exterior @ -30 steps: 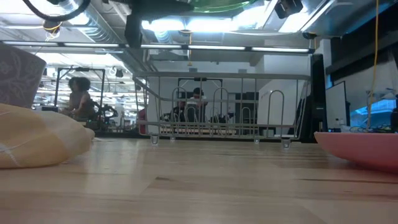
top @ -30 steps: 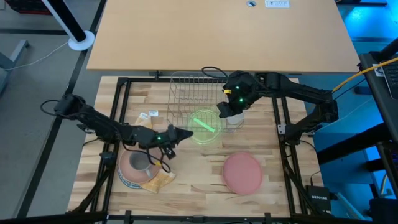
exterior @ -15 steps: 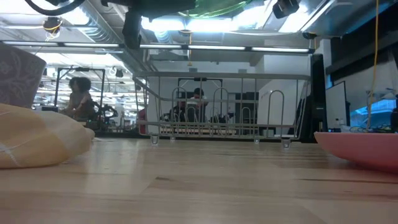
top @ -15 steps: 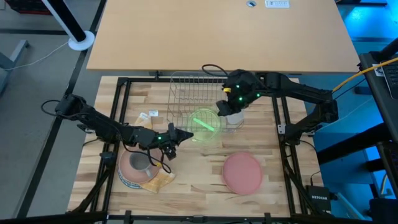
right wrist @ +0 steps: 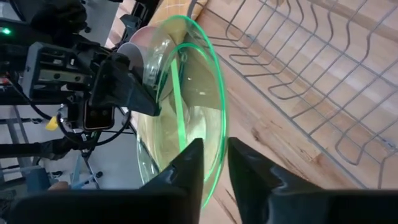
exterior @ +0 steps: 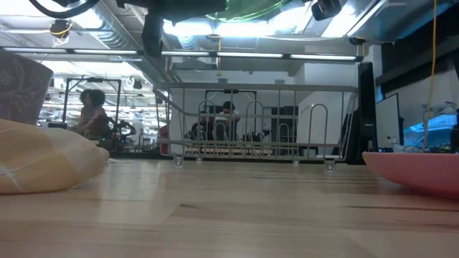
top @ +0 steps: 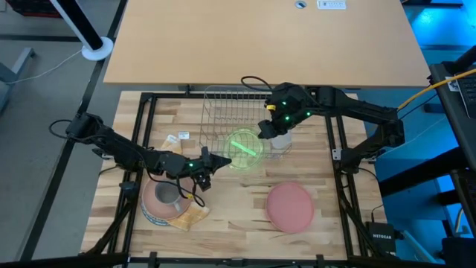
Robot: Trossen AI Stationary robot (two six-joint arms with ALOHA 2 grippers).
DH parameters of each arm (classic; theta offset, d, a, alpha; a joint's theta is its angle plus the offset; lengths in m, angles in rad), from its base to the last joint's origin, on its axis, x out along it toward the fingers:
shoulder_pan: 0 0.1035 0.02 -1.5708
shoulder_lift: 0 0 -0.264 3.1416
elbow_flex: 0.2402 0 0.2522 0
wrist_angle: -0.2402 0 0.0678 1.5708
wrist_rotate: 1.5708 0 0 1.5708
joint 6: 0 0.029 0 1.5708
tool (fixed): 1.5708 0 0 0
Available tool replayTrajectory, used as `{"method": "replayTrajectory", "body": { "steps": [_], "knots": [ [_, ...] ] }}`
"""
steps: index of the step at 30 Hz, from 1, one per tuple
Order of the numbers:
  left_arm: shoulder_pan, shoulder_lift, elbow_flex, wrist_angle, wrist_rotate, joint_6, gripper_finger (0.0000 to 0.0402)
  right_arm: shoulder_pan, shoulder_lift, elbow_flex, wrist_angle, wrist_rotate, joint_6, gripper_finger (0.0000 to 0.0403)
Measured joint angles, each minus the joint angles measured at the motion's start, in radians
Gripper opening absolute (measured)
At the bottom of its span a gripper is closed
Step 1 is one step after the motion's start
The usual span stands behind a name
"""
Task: Sort dishes
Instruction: Put the light green plate into the dish rack
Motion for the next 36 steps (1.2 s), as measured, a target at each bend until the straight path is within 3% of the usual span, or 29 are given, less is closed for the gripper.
{"method": "replayTrajectory", "body": {
  "steps": [7, 17, 21, 29, 36],
  "knots": [
    [0.0, 0.0, 0.0, -0.002, -0.001, -0.046, 0.0001, -0.008, 0.0, 0.0, 0.057, -0.007, -0.001, 0.0123],
    [-0.016, 0.0, 0.0, -0.003, -0.005, -0.172, 0.0001, -0.108, 0.0, 0.0, 0.065, -0.038, -0.108, 0.0123],
    [-0.016, 0.0, 0.0, -0.001, -0.059, -0.244, 0.0001, -0.153, 0.0, 0.0, 0.065, -0.011, -0.166, 0.0123],
    [0.005, -0.007, 0.0, 0.008, -0.246, -0.622, 0.0001, -0.256, 0.0, 0.0, 0.099, -0.005, -0.268, 0.0122],
    [0.069, -0.041, 0.0, 0.011, -0.253, -1.029, 0.0001, -0.339, 0.0, 0.0, 0.183, -0.002, -0.405, 0.0122]
  ]
}}
